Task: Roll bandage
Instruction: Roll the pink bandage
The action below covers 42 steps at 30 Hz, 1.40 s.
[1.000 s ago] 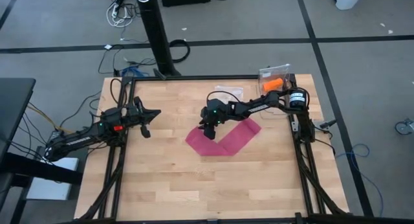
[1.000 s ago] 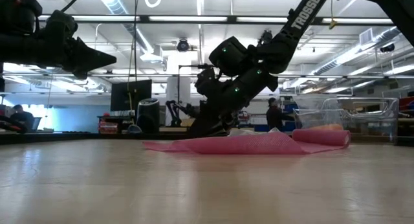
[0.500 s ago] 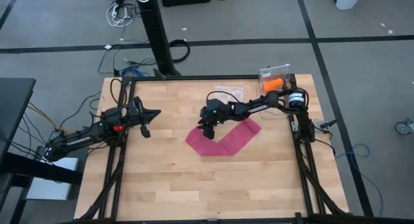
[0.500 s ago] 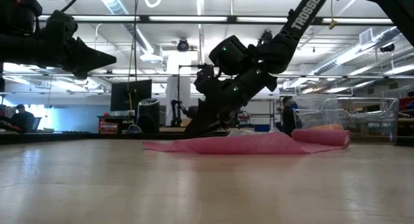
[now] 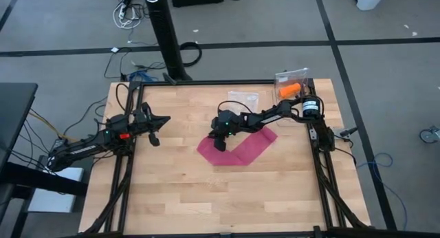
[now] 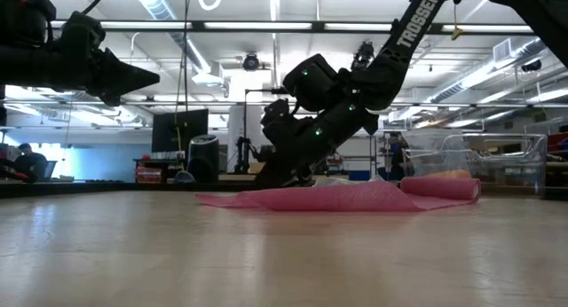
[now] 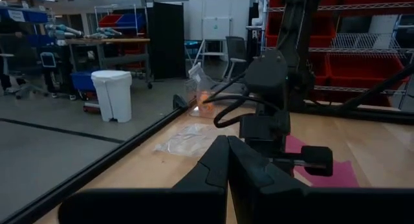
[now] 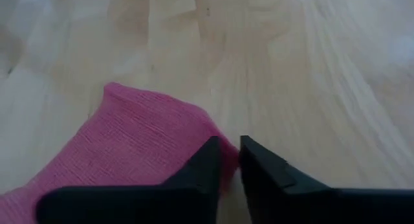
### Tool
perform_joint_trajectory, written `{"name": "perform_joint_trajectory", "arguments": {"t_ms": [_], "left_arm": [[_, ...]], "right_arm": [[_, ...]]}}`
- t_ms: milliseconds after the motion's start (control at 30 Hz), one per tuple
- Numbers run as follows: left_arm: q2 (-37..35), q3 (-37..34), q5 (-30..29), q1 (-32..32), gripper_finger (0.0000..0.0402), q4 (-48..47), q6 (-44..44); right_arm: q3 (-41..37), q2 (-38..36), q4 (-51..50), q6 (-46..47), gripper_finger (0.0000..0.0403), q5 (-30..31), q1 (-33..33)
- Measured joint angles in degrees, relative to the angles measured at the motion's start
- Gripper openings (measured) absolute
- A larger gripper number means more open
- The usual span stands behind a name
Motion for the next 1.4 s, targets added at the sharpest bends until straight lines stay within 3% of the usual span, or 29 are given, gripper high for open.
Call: {"name": "perform_joint_trajectory", "arguments": {"t_ms": [100,400,600,967,1200,1400], "left_arm": [[0.0,0.0,0.0,0.0,0.0012,0.0,0.0],[0.0,0.0,0.0,0.0,0.0012,0.0,0.0],[0.0,0.0,0.0,0.0,0.0012,0.0,0.0],[0.0,0.0,0.0,0.0,0.0012,0.0,0.0],[0.0,0.0,0.0,0.0,0.0012,0.0,0.0],[0.0,0.0,0.0,0.0,0.0012,0.0,0.0]], "right_arm": [[0.0,0.0,-0.3,-0.2,0.001,1.0,0.7],[2.2,-2.3,-1.5,1.9,0.0003,2.9,6.2],[9.3,-2.9,-8.5,2.5,0.0004,7.1,14.2],[19.2,-3.0,-21.7,5.4,0.0003,21.0,29.1],[19.3,-2.8,-22.0,11.1,0.0006,22.1,36.0],[19.3,-2.8,-21.9,14.1,0.0032,22.2,38.9]]}}
